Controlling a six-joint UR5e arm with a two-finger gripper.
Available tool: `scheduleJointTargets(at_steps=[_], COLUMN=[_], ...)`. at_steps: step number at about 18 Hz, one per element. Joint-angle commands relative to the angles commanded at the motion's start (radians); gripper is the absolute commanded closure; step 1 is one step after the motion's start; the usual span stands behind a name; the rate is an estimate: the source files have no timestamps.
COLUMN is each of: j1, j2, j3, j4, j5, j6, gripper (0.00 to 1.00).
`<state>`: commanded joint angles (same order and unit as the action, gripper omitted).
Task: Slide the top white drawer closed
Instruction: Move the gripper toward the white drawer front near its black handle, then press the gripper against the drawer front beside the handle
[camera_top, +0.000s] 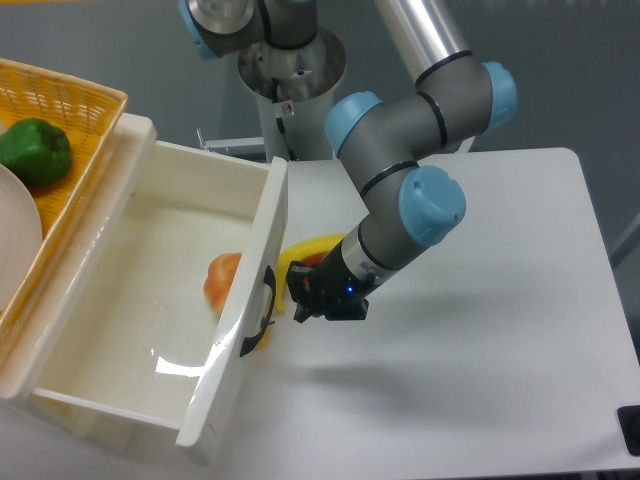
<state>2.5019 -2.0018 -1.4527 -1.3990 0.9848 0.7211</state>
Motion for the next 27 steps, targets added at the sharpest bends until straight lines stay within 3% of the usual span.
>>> scheduleJointTargets(at_steps=[27], j1=[-0.020], j2=[0.029], j3=[-0.009], j4=[-0.011], j5=[-0.032], j6=[-0.042], gripper=[1.00])
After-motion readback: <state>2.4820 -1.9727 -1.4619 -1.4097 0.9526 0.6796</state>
